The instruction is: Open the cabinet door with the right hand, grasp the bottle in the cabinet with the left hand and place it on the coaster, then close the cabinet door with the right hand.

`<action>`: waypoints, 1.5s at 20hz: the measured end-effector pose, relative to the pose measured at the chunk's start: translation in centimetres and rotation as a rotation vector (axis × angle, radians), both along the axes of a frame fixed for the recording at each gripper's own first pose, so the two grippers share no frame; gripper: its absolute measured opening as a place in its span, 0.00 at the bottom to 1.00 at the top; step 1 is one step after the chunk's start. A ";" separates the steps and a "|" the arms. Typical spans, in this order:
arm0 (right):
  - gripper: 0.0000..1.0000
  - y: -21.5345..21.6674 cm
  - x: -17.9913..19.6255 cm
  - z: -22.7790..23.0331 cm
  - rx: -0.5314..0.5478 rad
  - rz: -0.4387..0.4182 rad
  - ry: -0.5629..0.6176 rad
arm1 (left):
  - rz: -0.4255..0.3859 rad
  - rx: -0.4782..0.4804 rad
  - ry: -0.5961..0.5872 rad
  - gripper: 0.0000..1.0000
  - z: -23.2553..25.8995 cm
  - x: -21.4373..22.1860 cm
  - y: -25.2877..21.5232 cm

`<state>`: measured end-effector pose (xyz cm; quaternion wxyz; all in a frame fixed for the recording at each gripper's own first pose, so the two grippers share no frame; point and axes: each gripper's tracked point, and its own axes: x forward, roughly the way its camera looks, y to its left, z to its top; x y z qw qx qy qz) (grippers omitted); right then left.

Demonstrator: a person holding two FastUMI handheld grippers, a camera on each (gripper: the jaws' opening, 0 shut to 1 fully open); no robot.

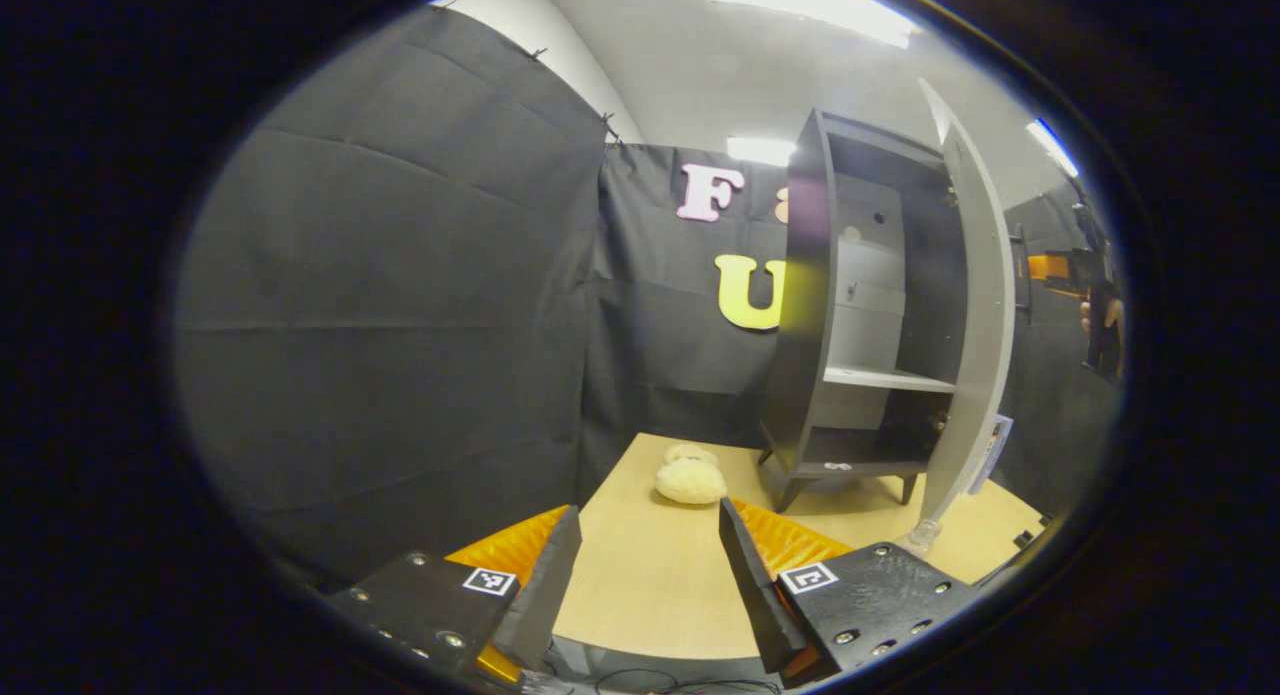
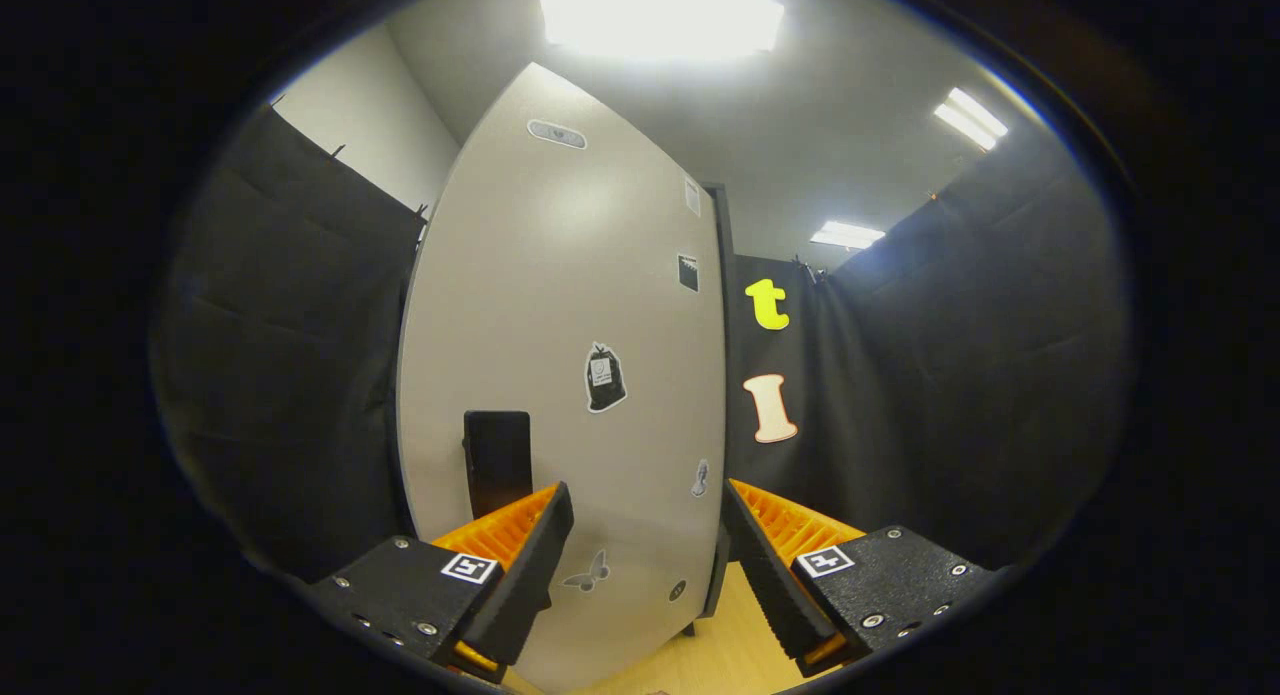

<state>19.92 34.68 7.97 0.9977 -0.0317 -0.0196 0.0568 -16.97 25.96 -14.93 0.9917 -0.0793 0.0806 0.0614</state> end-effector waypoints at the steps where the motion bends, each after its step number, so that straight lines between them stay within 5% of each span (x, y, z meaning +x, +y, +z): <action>1: 0.93 0.9 0.5 -0.2 0.007 0.012 0.006 | 0.007 0.002 0.002 0.80 0.0 -0.3 0.5; 3: 0.93 2.9 1.5 -0.8 0.020 0.046 0.018 | 0.019 -0.003 -0.001 0.85 0.4 -0.6 1.1; 8: 0.94 5.7 2.7 -2.5 0.011 0.091 0.057 | 0.012 -0.002 -0.025 0.80 1.6 -0.4 1.3; 15: 0.95 3.1 1.3 -3.0 -0.003 0.092 0.048 | -0.018 0.002 -0.063 0.80 5.1 4.0 -1.8; 27: 0.95 -9.7 -0.6 -3.1 0.018 0.050 0.042 | -0.083 0.060 -0.148 0.79 12.7 10.0 -13.9; 28: 0.95 -10.7 -0.8 -3.1 0.020 0.042 0.038 | -0.087 0.058 -0.146 0.85 13.1 10.4 -14.9; 30: 0.95 -12.7 -1.1 -3.8 0.013 0.027 0.040 | -0.089 0.061 -0.139 0.79 13.6 11.1 -16.8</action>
